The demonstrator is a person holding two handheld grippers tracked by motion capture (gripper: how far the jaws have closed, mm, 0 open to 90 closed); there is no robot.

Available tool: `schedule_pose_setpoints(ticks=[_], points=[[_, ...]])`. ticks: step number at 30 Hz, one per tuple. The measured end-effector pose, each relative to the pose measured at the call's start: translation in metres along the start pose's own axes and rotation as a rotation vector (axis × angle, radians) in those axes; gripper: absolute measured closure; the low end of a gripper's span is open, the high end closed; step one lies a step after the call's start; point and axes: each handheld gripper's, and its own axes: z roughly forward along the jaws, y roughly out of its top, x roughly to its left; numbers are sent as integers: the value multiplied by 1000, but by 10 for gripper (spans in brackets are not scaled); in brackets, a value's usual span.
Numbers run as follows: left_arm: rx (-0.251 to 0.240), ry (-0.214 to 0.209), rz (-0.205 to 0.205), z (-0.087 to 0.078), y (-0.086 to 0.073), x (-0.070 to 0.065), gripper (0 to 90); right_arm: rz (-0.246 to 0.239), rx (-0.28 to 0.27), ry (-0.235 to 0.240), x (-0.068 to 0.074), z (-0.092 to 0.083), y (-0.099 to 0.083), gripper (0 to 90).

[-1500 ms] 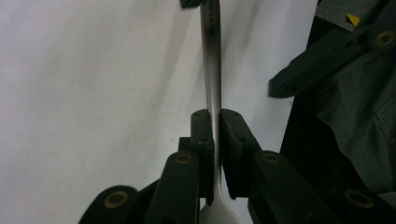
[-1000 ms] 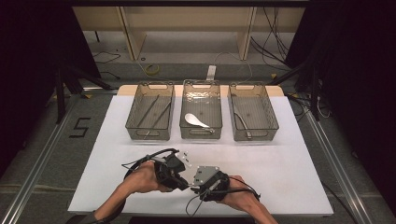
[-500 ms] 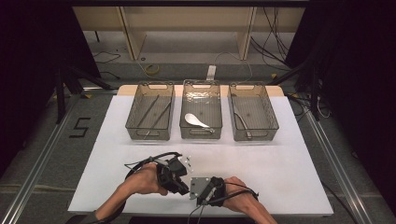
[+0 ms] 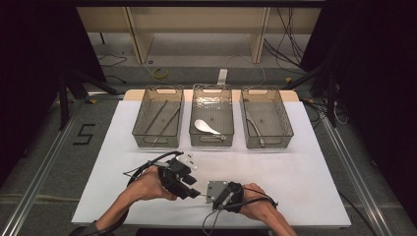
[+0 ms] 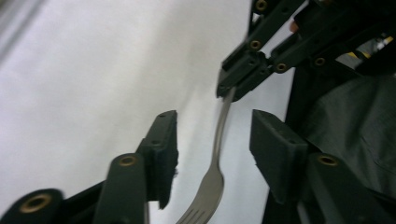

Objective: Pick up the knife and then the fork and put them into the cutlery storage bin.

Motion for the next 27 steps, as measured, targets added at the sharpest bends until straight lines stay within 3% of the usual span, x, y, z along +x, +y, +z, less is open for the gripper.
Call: schedule_pose_setpoints(ticks=[6,10,18,23,27], points=[[-72,61,-6,-9,-2,4,335,40,17,-26,-7,-1,-7,877],[-145,105,-21,-15,-4,6,273,82,23,-47,-14,-5,-13,877],[-296,160,-62,-26,-11,10,242,160,26,-100,-30,-11,-29,877],[-367,175,-95,-29,-18,15,231,208,27,-124,-36,-16,-37,877],[-397,181,-117,-31,-24,20,211,239,35,-142,-41,-18,-42,877]])
